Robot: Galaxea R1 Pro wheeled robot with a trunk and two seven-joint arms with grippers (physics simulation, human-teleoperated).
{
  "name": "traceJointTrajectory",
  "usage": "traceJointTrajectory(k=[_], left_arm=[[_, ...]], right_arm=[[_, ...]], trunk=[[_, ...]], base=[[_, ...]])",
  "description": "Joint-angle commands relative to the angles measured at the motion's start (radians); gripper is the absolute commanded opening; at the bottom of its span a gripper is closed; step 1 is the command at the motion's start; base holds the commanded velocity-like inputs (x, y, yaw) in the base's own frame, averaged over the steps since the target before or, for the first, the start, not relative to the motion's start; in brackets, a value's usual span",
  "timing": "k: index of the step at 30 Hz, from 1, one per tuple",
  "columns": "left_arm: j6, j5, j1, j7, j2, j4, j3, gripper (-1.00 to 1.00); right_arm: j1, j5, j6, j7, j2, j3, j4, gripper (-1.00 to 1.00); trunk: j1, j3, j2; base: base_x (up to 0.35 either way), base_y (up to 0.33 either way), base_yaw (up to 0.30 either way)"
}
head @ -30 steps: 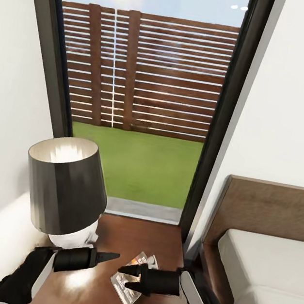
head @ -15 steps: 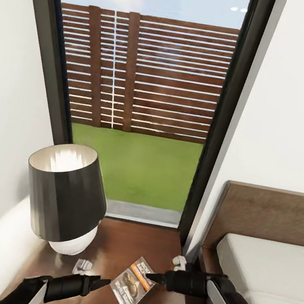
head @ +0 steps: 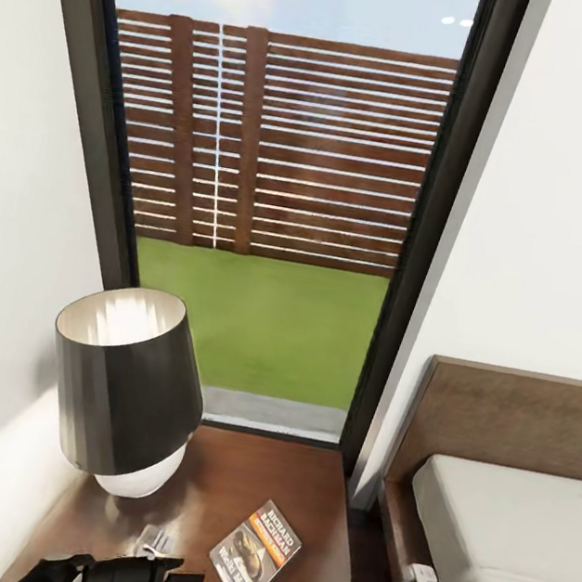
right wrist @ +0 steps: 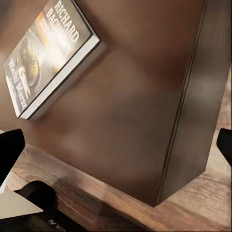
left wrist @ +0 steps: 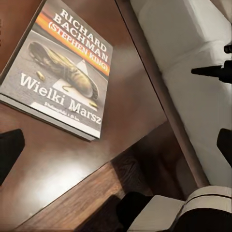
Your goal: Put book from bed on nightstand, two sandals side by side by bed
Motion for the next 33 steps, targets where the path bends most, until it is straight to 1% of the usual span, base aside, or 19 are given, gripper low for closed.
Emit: traceJointTrajectory(k=[1, 3, 5, 6, 7, 8, 10, 16, 20, 22, 23, 29, 33], left_arm=[[0.01, -0.007, -0.001, -0.007, -0.001, -0.001, 0.008, 1.0], [0.01, -0.007, -0.001, -0.007, -0.001, -0.001, 0.008, 1.0], [-0.005, -0.01, -0.001, 0.002, -0.001, 0.015, 0.008, 1.0], [-0.016, -0.012, -0.001, 0.038, -0.002, 0.037, 0.008, 1.0], [-0.022, -0.013, -0.001, 0.061, -0.003, 0.053, 0.008, 1.0], [-0.027, -0.014, -0.001, 0.076, -0.003, 0.064, 0.007, 1.0], [-0.033, -0.015, -0.001, 0.096, -0.005, 0.077, 0.007, 1.0], [-0.043, -0.015, -0.001, 0.112, -0.005, 0.093, 0.007, 1.0], [-0.09, -0.016, -0.001, 0.168, -0.006, 0.138, 0.007, 1.0], [-0.114, -0.016, -0.001, 0.193, -0.006, 0.157, 0.007, 1.0], [-0.126, -0.016, -0.001, 0.203, -0.007, 0.166, 0.007, 1.0], [-0.146, -0.015, -0.001, 0.226, -0.009, 0.187, 0.007, 1.0], [-0.157, -0.016, -0.001, 0.234, -0.009, 0.223, 0.007, 1.0]], right_arm=[[-0.001, -0.01, 0.009, 0.0, -0.001, 0.004, -0.001, 1.0], [-0.001, -0.01, 0.009, 0.0, -0.001, 0.004, -0.001, 1.0], [-0.001, 0.014, 0.005, 0.0, 0.0, 0.004, 0.023, 1.0], [-0.001, 0.069, 0.002, 0.0, 0.0, 0.004, 0.039, 1.0], [-0.001, 0.104, 0.0, 0.0, 0.001, 0.004, 0.05, 1.0], [-0.001, 0.127, -0.001, 0.0, 0.005, 0.004, 0.057, 1.0], [-0.001, 0.154, -0.003, -0.003, 0.013, 0.004, 0.067, 1.0], [-0.001, 0.166, -0.003, -0.006, 0.017, 0.004, 0.074, 1.0], [-0.001, 0.167, -0.003, -0.008, 0.022, 0.004, 0.084, 1.0], [-0.001, 0.167, -0.003, -0.008, 0.031, 0.004, 0.105, 1.0], [-0.001, 0.167, -0.003, -0.008, 0.039, 0.004, 0.125, 1.0], [-0.001, 0.168, -0.02, -0.009, 0.074, 0.004, 0.239, 1.0], [-0.001, 0.167, -0.042, -0.012, 0.095, 0.004, 0.323, 1.0]], trunk=[[-0.004, 0.002, 0.007], [-0.012, 0.009, 0.021], [-0.019, 0.015, 0.035], [-0.023, 0.018, 0.042], [-0.027, 0.021, 0.049], [-0.031, 0.024, 0.056], [-0.039, 0.03, 0.07], [-0.062, 0.049, 0.112], [-0.077, 0.062, 0.14], [-0.085, 0.068, 0.154], [-0.088, 0.071, 0.161], [-0.111, 0.09, 0.203], [-0.127, 0.103, 0.231]], base=[[0.0, 0.0, 0.0], [0.0, 0.0, 0.0], [0.0, 0.0, 0.0], [0.0, 0.0, 0.0], [0.0, 0.0, 0.0], [0.0, 0.0, 0.0], [0.0, 0.0, 0.0], [0.0, 0.0, 0.0], [0.0, 0.0, 0.0], [0.0, 0.0, 0.0], [0.0, 0.0, 0.0], [0.0, 0.0, 0.0], [0.0, 0.0, 0.0]])
